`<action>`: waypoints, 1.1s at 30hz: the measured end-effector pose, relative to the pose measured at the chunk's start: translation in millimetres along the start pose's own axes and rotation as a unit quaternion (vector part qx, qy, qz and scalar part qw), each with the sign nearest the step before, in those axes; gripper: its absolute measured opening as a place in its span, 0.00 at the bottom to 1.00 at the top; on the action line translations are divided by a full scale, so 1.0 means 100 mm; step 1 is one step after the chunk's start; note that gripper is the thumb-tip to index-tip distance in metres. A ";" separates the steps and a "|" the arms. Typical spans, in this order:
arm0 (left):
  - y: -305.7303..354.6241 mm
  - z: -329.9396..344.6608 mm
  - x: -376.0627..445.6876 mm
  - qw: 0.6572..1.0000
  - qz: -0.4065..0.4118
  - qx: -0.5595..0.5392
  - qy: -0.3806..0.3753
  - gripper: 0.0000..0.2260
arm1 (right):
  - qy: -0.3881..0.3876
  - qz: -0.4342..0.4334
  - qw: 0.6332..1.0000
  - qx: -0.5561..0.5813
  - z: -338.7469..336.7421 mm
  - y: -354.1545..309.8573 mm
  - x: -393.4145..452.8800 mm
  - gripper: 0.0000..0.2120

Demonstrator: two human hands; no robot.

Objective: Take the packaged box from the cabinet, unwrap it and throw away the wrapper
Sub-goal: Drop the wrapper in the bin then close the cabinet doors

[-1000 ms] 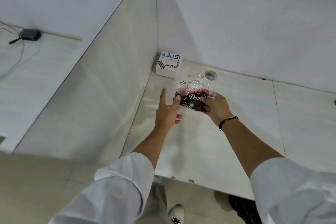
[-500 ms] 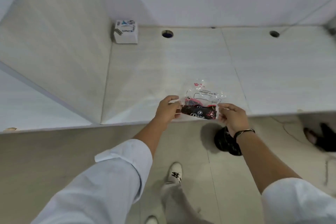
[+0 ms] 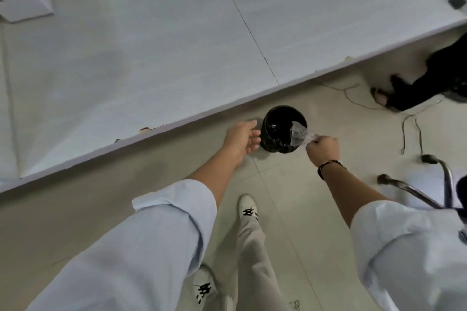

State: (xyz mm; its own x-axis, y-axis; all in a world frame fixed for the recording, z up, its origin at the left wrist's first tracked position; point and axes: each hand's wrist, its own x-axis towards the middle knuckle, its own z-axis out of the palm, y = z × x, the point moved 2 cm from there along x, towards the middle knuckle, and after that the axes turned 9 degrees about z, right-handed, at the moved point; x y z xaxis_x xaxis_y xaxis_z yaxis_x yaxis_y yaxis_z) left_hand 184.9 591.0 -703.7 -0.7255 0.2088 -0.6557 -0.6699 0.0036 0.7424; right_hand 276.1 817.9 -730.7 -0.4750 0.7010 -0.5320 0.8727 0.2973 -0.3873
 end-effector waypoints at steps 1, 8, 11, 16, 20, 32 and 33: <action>-0.11 0.19 0.26 1.000 -0.007 0.009 -0.007 0.10 | -0.013 0.017 1.000 -0.008 0.09 0.07 0.34 0.24; -0.70 0.73 1.56 0.999 -0.031 0.040 -0.021 0.06 | -0.076 -0.065 0.988 -0.114 0.82 0.14 1.79 0.32; -1.03 0.88 2.14 0.996 -0.026 0.074 -0.037 0.04 | -0.135 -0.103 0.964 -0.205 1.31 0.14 2.34 0.30; -1.40 0.87 2.69 0.995 -0.028 0.089 -0.032 0.05 | -0.202 -0.038 0.925 -0.321 1.96 0.34 3.00 0.49; -1.43 0.71 2.63 0.997 -0.039 0.069 -0.010 0.06 | -0.186 -0.068 0.929 -0.312 1.98 0.35 2.89 0.49; 0.01 -0.24 0.62 0.997 0.069 0.023 0.039 0.10 | -0.230 -0.179 0.957 0.004 0.51 -1.01 0.21 0.15; 0.20 -0.39 0.31 0.995 0.087 0.019 0.050 0.10 | -0.223 -0.200 0.953 0.035 0.42 -1.15 -0.14 0.15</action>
State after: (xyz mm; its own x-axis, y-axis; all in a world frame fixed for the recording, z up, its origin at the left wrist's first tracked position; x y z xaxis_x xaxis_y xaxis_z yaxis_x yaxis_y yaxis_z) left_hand 142.8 559.5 -714.4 -0.8429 0.1117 -0.5263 -0.5284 0.0129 0.8489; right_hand 177.3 746.9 -709.9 -0.7828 0.1904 -0.5924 0.6092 0.4283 -0.6674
